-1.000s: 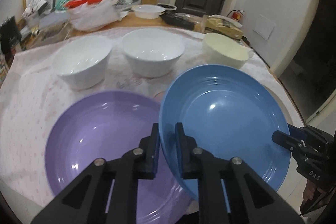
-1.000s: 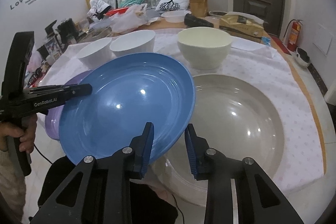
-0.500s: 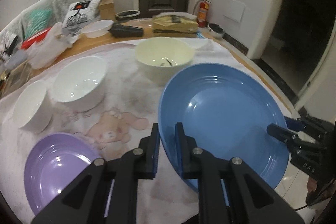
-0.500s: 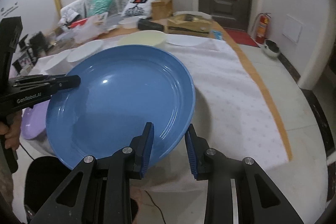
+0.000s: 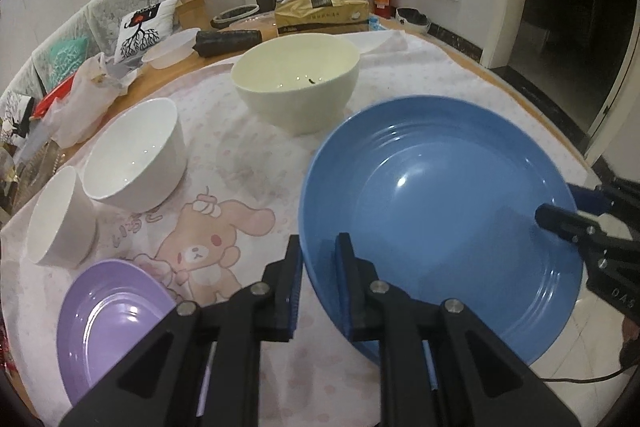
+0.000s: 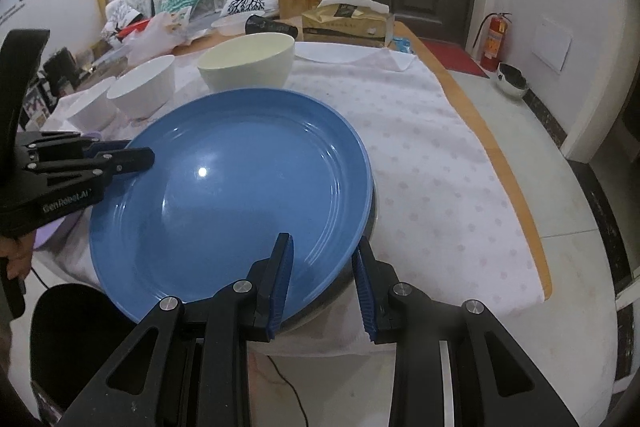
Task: Organize plates and bowls
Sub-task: 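Lower the blue plate onto the beige plate and open the right gripper, then grasp the purple plate rim with the right gripper and lift it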
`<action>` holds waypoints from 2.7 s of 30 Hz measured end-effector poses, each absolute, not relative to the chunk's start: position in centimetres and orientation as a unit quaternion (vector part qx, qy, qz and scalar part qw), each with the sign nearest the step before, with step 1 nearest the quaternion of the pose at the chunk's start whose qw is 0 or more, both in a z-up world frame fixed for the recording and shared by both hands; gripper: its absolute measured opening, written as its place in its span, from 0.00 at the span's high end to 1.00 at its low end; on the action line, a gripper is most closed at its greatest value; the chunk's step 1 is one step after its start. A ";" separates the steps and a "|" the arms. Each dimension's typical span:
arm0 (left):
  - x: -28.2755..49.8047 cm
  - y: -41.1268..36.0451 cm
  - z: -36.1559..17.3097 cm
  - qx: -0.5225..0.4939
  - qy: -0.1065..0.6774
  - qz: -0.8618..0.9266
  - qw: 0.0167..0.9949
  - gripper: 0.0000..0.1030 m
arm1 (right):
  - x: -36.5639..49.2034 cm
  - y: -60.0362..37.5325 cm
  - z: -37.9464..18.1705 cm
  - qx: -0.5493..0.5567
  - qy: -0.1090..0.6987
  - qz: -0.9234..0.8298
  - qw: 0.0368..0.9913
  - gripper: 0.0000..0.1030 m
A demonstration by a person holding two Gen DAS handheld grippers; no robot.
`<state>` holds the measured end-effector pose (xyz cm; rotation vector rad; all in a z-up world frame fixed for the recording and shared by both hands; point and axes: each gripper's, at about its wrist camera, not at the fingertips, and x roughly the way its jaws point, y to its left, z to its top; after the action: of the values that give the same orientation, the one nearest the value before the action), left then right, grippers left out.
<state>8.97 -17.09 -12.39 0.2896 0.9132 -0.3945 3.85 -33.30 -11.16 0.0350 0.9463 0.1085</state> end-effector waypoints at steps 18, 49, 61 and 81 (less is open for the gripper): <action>8.5 -16.5 -12.3 0.133 0.435 -0.199 0.868 0.80 | 4.5 -32.4 -11.5 -0.015 0.485 0.033 0.874 0.54; 5.1 12.3 -10.2 -0.065 0.420 -0.020 0.905 0.68 | 7.5 -11.1 -7.4 -0.025 0.453 0.255 0.854 0.38; 5.5 13.0 -15.2 -0.093 0.452 -0.029 0.887 0.75 | 8.1 -7.6 -10.9 -0.068 0.495 0.248 0.830 0.51; 6.5 12.4 -15.7 -0.085 0.450 -0.054 0.887 0.92 | 9.7 -7.8 -12.7 -0.069 0.535 0.214 0.814 0.83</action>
<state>6.53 12.36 -15.66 -0.1761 0.9348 -0.1123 9.71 -7.80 -12.69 -0.1477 1.1422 0.4569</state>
